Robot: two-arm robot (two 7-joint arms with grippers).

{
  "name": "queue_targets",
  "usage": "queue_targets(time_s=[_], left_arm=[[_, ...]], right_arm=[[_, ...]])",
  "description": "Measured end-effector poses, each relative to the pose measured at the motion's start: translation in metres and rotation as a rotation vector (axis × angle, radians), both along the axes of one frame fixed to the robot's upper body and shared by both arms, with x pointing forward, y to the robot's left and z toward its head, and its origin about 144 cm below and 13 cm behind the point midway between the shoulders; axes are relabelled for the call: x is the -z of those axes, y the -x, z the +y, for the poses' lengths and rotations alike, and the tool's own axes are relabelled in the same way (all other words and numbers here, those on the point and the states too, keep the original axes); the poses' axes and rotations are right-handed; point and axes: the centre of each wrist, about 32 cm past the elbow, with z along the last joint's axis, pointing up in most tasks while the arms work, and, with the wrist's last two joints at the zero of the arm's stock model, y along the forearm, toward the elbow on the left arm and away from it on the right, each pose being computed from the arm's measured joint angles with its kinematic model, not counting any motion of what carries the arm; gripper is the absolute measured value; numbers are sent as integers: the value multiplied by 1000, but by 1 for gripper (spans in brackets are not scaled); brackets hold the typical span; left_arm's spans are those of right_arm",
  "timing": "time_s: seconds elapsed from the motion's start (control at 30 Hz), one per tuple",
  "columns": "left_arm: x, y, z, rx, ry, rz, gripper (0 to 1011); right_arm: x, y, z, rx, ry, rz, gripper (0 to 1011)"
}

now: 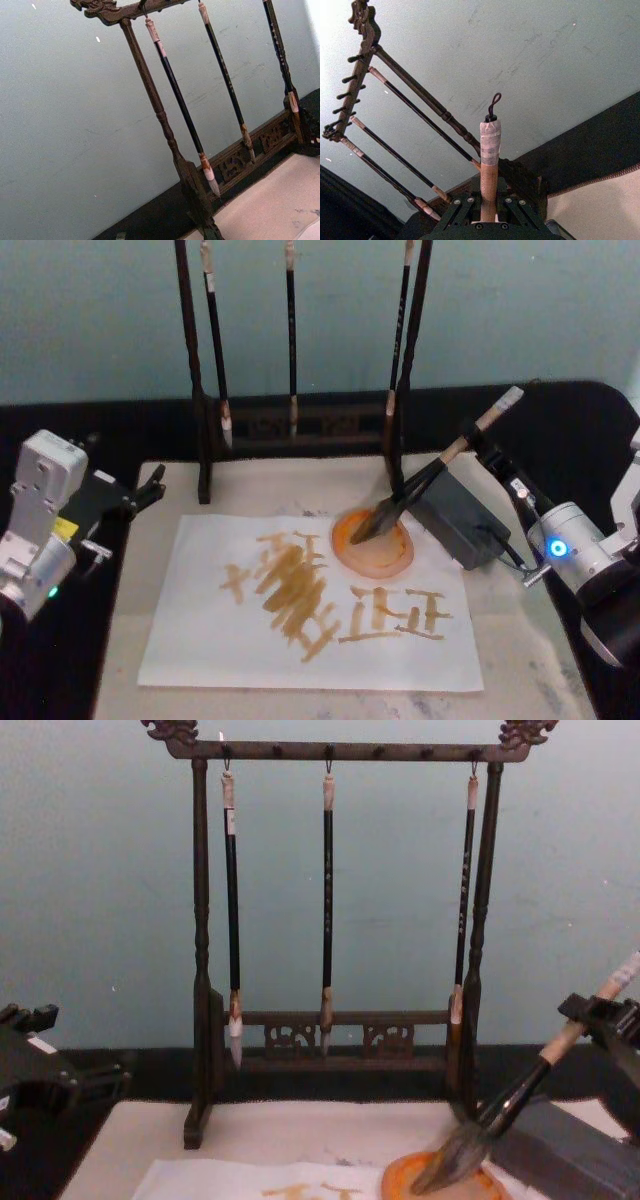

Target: Pick up the brush from the inkstone, write on the paper, then place the brush back to its original position.

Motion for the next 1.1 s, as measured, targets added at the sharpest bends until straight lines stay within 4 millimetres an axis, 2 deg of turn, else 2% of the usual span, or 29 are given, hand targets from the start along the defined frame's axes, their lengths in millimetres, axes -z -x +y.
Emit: queue_targets(time_s=[1.1], left_arm=[[0,0,0,0,0,0,1010]], right_arm=[[2,0,2,3,-2,14,177]])
